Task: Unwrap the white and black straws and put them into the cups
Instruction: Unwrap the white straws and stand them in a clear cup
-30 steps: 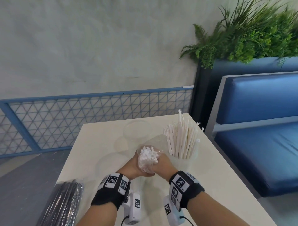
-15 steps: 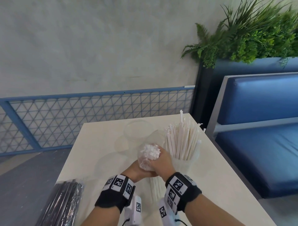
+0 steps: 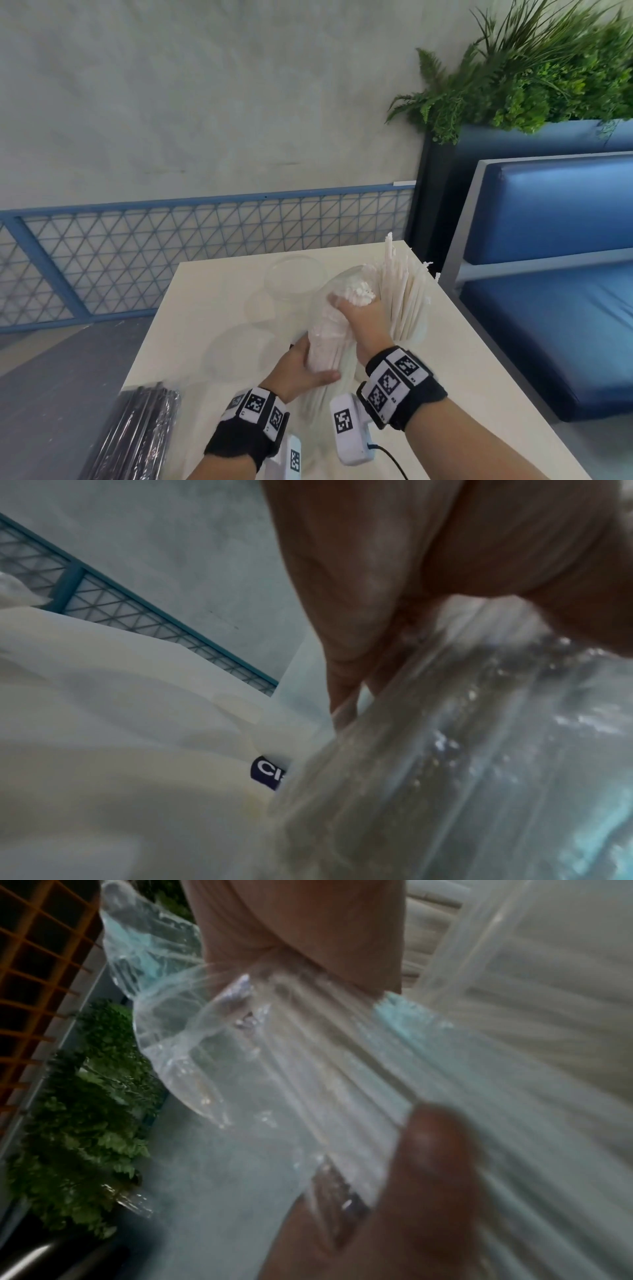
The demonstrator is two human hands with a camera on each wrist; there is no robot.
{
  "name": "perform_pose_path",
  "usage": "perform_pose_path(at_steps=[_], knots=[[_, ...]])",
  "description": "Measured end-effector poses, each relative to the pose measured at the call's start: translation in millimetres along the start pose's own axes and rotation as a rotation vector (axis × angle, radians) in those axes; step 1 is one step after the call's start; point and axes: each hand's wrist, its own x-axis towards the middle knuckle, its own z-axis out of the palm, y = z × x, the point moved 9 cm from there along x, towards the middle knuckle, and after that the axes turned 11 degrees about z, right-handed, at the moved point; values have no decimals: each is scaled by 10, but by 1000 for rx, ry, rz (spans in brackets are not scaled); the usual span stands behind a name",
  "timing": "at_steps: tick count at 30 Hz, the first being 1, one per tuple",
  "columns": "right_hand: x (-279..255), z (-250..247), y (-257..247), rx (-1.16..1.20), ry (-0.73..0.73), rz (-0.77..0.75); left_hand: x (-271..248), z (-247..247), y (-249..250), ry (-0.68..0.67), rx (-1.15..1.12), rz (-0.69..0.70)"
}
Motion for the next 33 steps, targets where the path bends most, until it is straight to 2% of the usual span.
perform_pose_path(at_steps=[4,6,9,13,17,23,26,33], knots=[[8,82,-78,-28,-43,16,1,-79,105,120,-57,39],[10,176,-102,-171,-102,7,8,-142,170,151,-141,38],[-17,263,-39,-394,-183,36,21,-131,270,96,-199,45],[-55,234,36,-457,-199,64,4,-51,338,47,-183,43],[-105,164,7,-348,-99,45,-12,33,377,17,-137,47],[-36,32,-59,-24,1,132,-69,-52,450,105,-178,-1],[-10,2,-164,28,39,98,-77,-59,418,145,-135,3],[-19,-65,-287,137,-18,76,-80,-49,303,114,-66,6]])
